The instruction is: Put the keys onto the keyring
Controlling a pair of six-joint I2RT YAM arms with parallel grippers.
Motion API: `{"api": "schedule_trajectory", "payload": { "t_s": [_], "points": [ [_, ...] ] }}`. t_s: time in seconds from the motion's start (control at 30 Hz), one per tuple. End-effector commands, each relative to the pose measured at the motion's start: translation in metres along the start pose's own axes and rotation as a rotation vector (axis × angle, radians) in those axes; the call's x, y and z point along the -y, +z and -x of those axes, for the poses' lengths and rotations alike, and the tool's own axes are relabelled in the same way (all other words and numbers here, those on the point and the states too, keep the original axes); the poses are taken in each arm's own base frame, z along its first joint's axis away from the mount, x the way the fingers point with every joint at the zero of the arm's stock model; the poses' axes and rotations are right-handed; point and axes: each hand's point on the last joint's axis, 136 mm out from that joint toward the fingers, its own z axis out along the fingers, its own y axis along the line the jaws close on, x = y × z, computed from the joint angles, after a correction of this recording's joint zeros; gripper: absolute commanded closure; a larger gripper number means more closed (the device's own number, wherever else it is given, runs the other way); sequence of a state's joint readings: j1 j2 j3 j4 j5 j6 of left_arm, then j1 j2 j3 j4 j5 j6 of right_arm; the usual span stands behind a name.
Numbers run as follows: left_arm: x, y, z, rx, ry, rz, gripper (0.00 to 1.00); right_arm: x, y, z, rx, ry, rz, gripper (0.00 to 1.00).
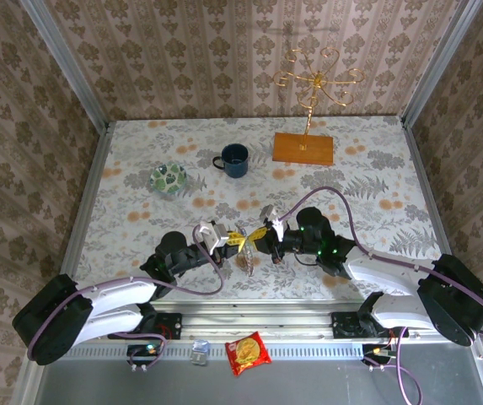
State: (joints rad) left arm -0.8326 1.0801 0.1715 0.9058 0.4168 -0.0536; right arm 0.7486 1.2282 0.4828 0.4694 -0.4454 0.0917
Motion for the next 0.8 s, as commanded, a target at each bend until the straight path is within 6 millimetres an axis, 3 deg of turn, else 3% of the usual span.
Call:
{"api": "schedule_trajectory", "payload": {
  "t_s": [0.0,0.77],
  "points": [
    [0.002,0.002,0.013,0.050,0.010,-0.002,1.00,-0.007,0.003,0.010,0.029,-0.003,0.040,1.00],
    [-0.010,0.008,0.014,0.022,-0.002,0.078,1.00,-0.023,0.010,0.005,-0.031,-0.165,0.016,1.00]
  ]
}}
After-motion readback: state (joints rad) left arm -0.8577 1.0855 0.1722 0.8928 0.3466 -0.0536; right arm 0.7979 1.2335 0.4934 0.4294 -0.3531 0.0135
